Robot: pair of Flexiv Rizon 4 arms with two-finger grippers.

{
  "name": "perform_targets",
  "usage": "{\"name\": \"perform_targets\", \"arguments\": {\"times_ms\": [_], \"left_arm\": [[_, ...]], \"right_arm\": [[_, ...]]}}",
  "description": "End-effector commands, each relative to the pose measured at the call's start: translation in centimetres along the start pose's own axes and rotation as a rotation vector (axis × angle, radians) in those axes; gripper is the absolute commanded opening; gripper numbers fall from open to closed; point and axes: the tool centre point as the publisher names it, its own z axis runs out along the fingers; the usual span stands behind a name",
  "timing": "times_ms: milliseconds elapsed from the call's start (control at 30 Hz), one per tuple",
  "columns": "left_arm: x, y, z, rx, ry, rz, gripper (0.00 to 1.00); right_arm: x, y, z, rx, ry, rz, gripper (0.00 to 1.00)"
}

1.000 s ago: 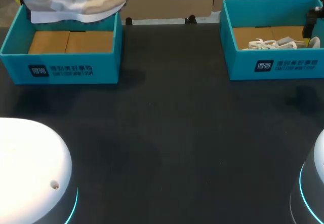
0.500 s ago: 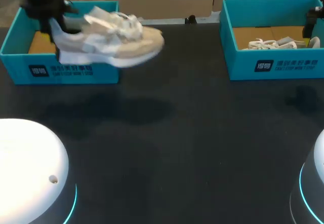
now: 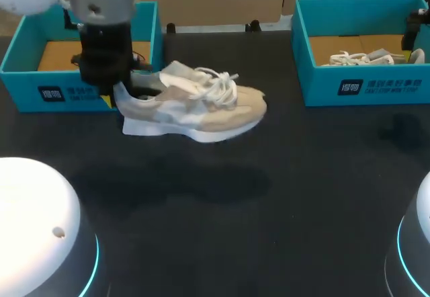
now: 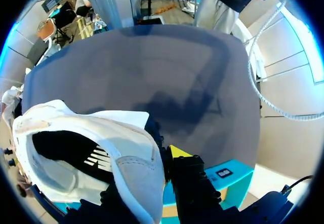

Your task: Take the shoe out of the shoebox, open the shoe tongue, remove and reinsert the insole, then place the shoe into the shoebox

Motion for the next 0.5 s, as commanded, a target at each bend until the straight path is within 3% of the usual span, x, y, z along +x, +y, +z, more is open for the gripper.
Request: {"name": "perform_targets", "arguments": {"times_ms": [33, 333, 500], "left_arm": [[0.2, -0.4, 0.0, -0.159, -0.005, 0.000, 0.00], [0.2, -0.4, 0.0, -0.159, -0.005, 0.000, 0.00], [-3.5, -1.3, 2.4, -0.120, 0.039, 0.051, 0.00]], "right_arm": [[0.0, 0.0, 0.0, -0.001, 0.001, 0.000, 1.00], [0.0, 0.0, 0.0, -0.001, 0.001, 0.000, 1.00], [0.0, 0.0, 0.0, -0.001, 0.001, 0.000, 1.00]]}}
